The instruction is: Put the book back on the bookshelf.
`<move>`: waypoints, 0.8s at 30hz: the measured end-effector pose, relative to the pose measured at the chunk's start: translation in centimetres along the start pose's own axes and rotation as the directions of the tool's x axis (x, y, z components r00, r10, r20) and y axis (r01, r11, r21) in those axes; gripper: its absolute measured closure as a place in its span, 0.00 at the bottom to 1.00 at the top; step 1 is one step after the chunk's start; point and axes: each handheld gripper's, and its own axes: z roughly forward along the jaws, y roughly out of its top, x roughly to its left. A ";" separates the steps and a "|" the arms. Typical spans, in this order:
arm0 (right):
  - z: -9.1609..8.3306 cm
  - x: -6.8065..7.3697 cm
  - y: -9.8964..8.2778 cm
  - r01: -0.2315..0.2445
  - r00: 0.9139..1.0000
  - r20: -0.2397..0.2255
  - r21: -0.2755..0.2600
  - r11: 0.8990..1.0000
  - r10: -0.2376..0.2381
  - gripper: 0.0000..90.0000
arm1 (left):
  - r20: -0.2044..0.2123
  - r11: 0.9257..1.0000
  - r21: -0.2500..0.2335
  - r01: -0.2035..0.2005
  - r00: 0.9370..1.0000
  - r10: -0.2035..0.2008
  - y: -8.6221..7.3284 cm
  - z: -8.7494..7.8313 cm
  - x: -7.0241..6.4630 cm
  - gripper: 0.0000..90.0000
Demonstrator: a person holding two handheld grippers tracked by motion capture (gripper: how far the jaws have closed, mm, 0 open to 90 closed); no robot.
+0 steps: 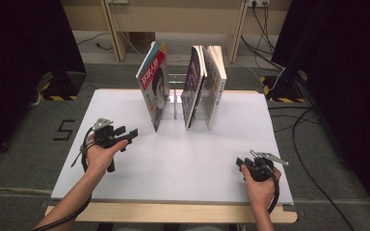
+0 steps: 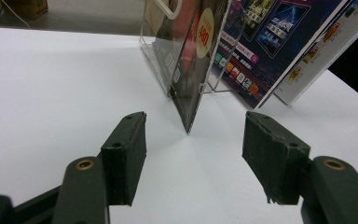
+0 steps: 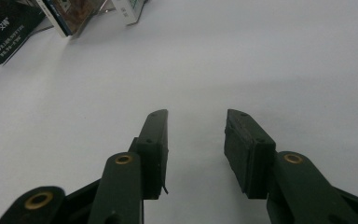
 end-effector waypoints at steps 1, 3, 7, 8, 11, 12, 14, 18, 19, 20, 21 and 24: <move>0.0 0.0 0.0 -0.001 1.000 0.000 0.000 1.000 0.001 0.67 | 0.001 1.000 0.000 0.001 1.000 -0.001 -0.2 -0.1 0.0 0.43; 0.0 0.0 0.0 0.000 1.000 0.000 0.000 1.000 0.000 0.67 | 0.000 1.000 0.004 0.003 1.000 -0.003 -0.4 -0.2 0.1 0.43; 0.0 0.0 0.0 0.006 1.000 0.000 0.000 1.000 -0.006 0.67 | -0.004 1.000 0.014 0.007 1.000 -0.007 -1.1 -0.4 0.4 0.43; 0.0 0.0 0.0 0.006 1.000 0.000 -0.001 1.000 -0.006 0.67 | -0.005 1.000 0.017 0.005 1.000 -0.005 -1.3 -0.4 0.5 0.43; 0.0 0.0 0.0 0.005 1.000 0.000 -0.001 1.000 -0.005 0.67 | -0.012 1.000 0.022 0.013 1.000 -0.012 -1.7 -0.6 0.8 0.43; 0.0 0.0 0.0 0.005 1.000 0.000 -0.001 1.000 -0.005 0.67 | -0.014 1.000 0.022 0.012 1.000 -0.012 -1.9 -0.6 0.9 0.43; 0.0 0.0 0.0 0.003 1.000 0.001 -0.004 1.000 -0.003 0.67 | -0.018 1.000 0.025 0.014 1.000 -0.013 -2.2 -0.7 1.1 0.43; 0.0 0.0 0.0 0.019 1.000 0.005 -0.004 1.000 -0.019 0.67 | -0.023 0.999 0.031 0.017 1.000 -0.016 -2.8 -1.0 1.5 0.43; 0.0 0.0 0.0 0.019 1.000 0.005 -0.003 1.000 -0.019 0.67 | -0.025 0.999 0.036 0.017 1.000 -0.016 -3.0 -1.1 1.6 0.43; -0.1 0.0 0.0 0.019 1.000 0.004 -0.003 1.000 -0.019 0.67 | -0.025 0.999 0.038 0.019 1.000 -0.018 -3.2 -1.2 1.6 0.43; -0.1 0.0 0.0 0.010 1.000 0.001 -0.003 1.000 -0.010 0.67 | -0.027 0.999 0.038 0.023 0.999 -0.022 -3.4 -1.3 1.8 0.43; -0.1 0.0 0.0 0.009 1.000 0.001 -0.003 1.000 -0.009 0.67 | -0.032 0.999 0.043 0.028 0.999 -0.027 -4.1 -1.5 2.1 0.43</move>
